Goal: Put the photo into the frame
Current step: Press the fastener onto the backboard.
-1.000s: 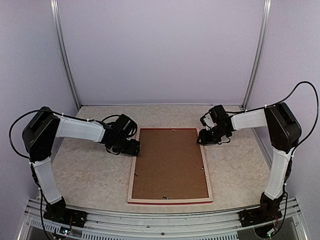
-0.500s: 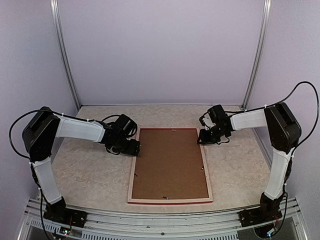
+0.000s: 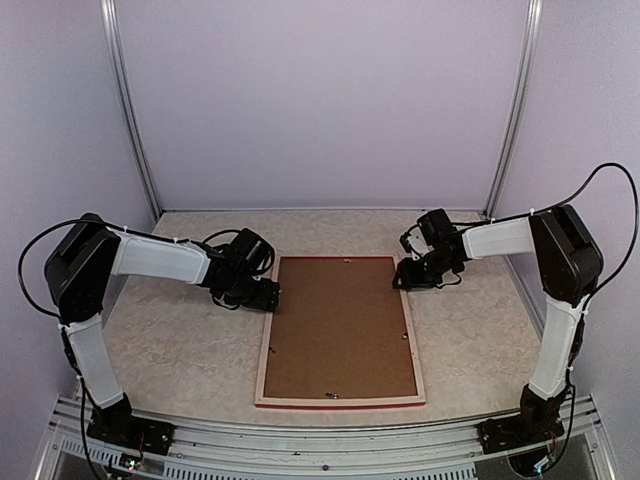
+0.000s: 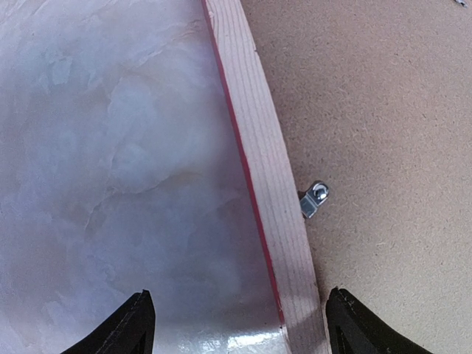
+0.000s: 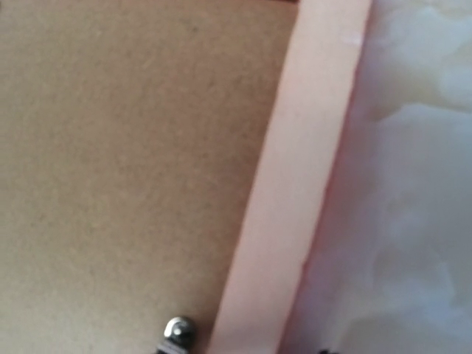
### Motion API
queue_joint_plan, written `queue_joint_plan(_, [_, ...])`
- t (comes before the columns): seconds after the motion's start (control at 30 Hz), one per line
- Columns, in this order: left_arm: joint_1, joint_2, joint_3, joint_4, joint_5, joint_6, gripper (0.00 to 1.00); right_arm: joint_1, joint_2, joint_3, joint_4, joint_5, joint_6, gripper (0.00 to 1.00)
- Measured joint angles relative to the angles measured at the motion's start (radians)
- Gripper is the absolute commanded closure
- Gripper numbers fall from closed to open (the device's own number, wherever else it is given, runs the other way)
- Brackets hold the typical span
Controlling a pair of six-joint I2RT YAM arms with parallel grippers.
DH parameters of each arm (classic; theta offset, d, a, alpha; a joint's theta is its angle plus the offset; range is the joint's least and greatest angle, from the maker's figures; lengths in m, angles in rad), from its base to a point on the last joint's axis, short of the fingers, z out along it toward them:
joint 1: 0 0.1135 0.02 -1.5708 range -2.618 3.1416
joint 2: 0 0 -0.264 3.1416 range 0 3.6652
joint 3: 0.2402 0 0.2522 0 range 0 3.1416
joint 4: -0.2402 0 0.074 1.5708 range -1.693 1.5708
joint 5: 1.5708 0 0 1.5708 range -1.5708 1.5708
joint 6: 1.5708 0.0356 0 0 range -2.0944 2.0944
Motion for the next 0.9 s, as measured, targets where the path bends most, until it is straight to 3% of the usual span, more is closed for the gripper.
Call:
queue_joint_plan(0.33, [0.000,0.000,0.000,0.000,0.000,0.000,0.20,0.000,-0.002,-0.003,0.001,-0.013,0.019,0.55])
queue_joint_plan(0.63, [-0.002,0.000,0.000,0.000,0.000,0.000,0.20,0.000,-0.009,-0.005,0.002,-0.017,0.047,0.49])
queue_joint_plan(0.9, [-0.005,0.000,0.000,-0.001,-0.002,0.000,0.20,0.007,-0.006,0.007,-0.001,-0.001,0.066,0.52])
